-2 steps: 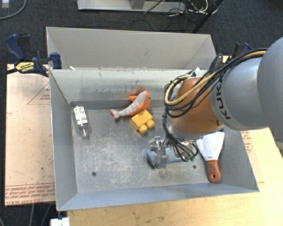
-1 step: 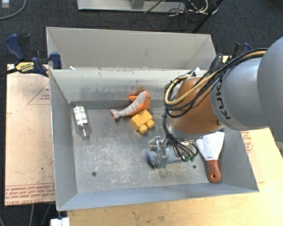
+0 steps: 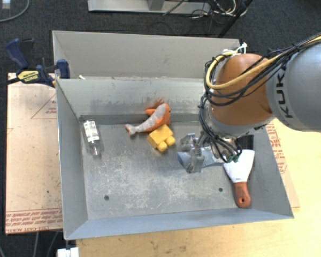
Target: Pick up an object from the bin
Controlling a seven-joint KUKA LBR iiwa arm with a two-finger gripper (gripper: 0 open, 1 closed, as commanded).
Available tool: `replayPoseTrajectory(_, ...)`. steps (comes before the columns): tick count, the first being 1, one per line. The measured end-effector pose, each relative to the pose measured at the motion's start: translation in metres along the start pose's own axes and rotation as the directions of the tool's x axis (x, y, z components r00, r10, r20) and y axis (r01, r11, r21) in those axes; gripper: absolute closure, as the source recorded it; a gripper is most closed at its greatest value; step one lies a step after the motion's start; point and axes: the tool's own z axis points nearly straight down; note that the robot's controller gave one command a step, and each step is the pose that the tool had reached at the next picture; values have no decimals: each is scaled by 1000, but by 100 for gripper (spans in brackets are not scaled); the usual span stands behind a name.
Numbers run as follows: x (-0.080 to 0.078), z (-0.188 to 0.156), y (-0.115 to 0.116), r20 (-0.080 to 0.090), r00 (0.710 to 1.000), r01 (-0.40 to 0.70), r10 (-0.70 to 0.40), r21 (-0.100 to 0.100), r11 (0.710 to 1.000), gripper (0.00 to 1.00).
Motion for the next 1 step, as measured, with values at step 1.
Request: replayPoseTrajectory(1,0,0,0,0,1000,0,0,0,1000,100)
